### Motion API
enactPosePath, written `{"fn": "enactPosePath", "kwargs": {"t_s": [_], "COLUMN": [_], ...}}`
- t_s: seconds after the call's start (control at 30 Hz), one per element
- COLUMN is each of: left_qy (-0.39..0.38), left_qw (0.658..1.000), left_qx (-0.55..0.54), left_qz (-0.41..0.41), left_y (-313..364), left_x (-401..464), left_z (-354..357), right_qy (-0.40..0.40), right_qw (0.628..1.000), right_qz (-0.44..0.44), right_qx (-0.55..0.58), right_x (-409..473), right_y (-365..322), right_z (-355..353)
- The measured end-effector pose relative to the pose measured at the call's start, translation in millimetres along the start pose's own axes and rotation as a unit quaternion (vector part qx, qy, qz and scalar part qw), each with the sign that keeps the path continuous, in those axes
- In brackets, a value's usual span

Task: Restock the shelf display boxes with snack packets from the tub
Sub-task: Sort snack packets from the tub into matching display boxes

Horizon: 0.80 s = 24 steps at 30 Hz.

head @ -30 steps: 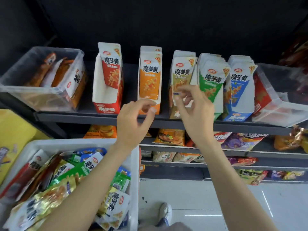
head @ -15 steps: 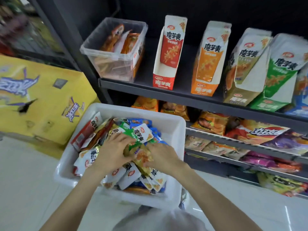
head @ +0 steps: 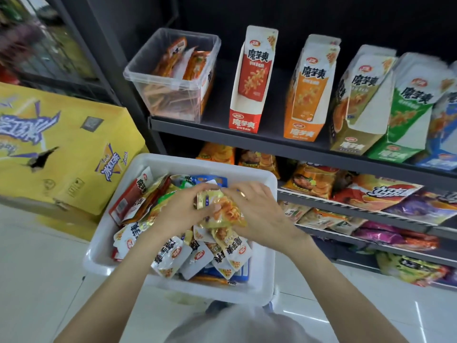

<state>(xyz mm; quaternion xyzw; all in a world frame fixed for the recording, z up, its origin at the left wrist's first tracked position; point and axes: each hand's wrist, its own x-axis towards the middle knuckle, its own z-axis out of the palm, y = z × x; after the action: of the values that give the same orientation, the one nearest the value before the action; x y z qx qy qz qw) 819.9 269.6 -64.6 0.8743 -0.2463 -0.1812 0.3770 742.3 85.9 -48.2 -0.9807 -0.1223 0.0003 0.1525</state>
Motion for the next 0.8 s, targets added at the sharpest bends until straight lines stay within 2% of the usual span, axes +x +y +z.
{"fn": "enactPosePath", "kwargs": {"t_s": [0.03, 0.1, 0.2, 0.3, 0.37, 0.43, 0.5, 0.63, 0.73, 0.8], "left_qy": [0.006, 0.040, 0.063, 0.052, 0.049, 0.050, 0.043, 0.030, 0.065, 0.085], "left_qw": [1.000, 0.997, 0.988, 0.979, 0.975, 0.976, 0.982, 0.995, 0.988, 0.979], "left_qx": [-0.023, -0.072, -0.138, -0.198, -0.218, -0.211, -0.181, -0.050, 0.028, 0.042], "left_qz": [-0.004, -0.004, -0.006, -0.008, 0.000, 0.012, 0.024, 0.080, 0.140, 0.179], "left_y": [4, 11, 16, 25, 35, 43, 51, 83, 125, 155], "left_x": [2, 5, 4, 2, 3, 7, 13, 35, 62, 83], "left_z": [-1, -4, -4, -1, 3, 8, 15, 35, 50, 59], "right_qy": [0.024, 0.083, 0.158, 0.147, 0.134, 0.138, 0.160, 0.223, 0.311, 0.355], "right_qw": [1.000, 0.990, 0.919, 0.838, 0.804, 0.788, 0.807, 0.886, 0.905, 0.903], "right_qz": [0.006, 0.073, 0.229, 0.301, 0.310, 0.302, 0.283, 0.229, 0.185, 0.174], "right_qx": [0.008, 0.088, 0.279, 0.430, 0.489, 0.519, 0.493, 0.336, 0.224, 0.166], "right_x": [-3, -10, -22, -28, -31, -33, -37, -48, -62, -73], "right_y": [7, 22, 40, 48, 51, 53, 59, 82, 105, 122], "right_z": [-6, -16, -32, -42, -46, -54, -62, -88, -120, -145]}}
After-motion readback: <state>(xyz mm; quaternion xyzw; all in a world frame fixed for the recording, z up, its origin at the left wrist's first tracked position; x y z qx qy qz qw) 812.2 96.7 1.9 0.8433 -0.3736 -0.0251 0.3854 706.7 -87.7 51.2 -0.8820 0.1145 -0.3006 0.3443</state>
